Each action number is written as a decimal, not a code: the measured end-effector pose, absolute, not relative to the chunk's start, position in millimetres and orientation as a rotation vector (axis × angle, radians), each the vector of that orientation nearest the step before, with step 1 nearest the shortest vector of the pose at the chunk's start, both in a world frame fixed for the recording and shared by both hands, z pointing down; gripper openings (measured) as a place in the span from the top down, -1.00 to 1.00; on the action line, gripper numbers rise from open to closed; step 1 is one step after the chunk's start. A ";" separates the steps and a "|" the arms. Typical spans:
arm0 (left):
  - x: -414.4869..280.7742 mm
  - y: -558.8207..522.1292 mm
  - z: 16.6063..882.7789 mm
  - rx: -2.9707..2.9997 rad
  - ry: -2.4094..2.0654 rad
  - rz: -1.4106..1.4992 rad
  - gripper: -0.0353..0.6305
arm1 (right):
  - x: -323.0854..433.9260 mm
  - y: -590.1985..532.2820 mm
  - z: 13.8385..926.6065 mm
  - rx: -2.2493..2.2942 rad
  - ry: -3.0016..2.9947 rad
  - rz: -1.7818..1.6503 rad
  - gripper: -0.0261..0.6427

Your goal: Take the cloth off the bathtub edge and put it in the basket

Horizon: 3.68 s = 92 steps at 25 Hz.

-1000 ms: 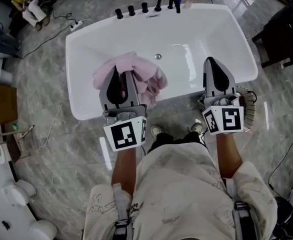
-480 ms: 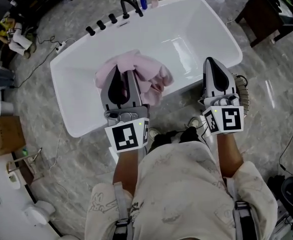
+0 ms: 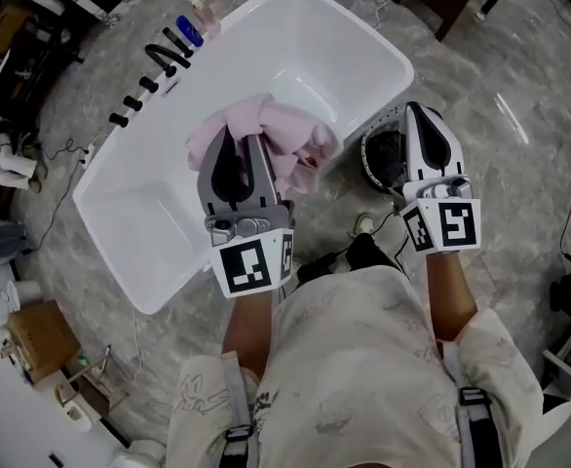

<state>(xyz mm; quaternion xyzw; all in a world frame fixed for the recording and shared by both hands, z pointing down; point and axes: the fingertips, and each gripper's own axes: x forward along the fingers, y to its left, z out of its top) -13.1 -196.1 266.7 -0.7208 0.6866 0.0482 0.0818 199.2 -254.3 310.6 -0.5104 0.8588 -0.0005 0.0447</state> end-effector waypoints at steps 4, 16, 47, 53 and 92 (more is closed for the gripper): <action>39.8 -220.4 268.4 -2.261 1.944 0.162 0.72 | 255.0 -262.2 320.2 -1.675 2.539 -0.060 0.95; 187.7 -275.0 281.8 -2.500 1.709 0.203 0.72 | 413.3 -263.2 333.5 -1.980 2.336 -0.040 0.95; 377.0 -310.4 410.3 -2.882 1.435 -0.115 0.72 | 559.8 -250.4 390.1 -2.216 2.135 -0.167 0.95; 387.4 -310.6 465.4 -2.972 1.454 -0.290 0.72 | 573.9 -244.4 399.1 -2.246 2.106 -0.195 0.95; 380.5 -271.6 765.7 -3.029 1.610 -1.543 0.77 | 587.9 -224.8 445.0 -2.324 2.116 -0.319 0.95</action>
